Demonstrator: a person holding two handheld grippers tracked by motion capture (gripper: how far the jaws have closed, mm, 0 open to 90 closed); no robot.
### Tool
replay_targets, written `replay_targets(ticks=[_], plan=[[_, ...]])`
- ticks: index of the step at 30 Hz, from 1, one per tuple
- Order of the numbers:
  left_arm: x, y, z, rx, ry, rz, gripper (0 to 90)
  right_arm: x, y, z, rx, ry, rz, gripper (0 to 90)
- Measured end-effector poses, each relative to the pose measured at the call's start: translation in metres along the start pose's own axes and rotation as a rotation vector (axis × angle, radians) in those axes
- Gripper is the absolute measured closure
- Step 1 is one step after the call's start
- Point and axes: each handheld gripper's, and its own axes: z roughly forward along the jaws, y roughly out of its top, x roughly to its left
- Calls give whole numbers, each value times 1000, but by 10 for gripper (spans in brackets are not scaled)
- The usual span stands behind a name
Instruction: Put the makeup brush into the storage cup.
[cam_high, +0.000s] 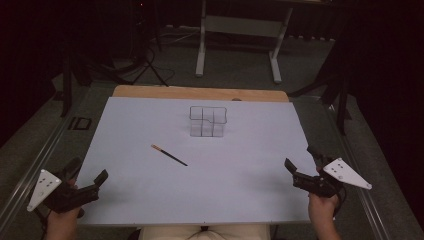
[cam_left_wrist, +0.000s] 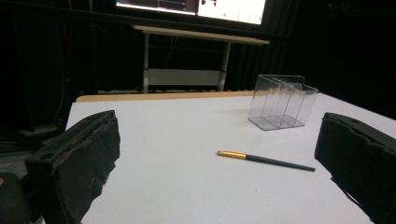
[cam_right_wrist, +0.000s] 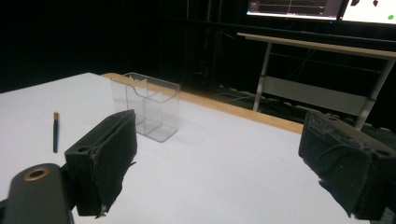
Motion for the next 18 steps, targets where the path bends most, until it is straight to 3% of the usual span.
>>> replay_targets(ticks=[3,6,8,12,18], plan=[[2,4,1,27,-26,-65,24,3,1,0,2,7,-11,116],[1,8,1,44,-13,-77,24,4,2,-1,-1,4,-16,116],[2,12,0,45,-33,-90,24,4,3,-2,-2,3,-13,116],[-3,19,2,81,-14,-38,24,4,3,-2,-8,5,-16,116],[-4,31,9,135,-105,5,23,6,4,1,-4,12,-16,117]])
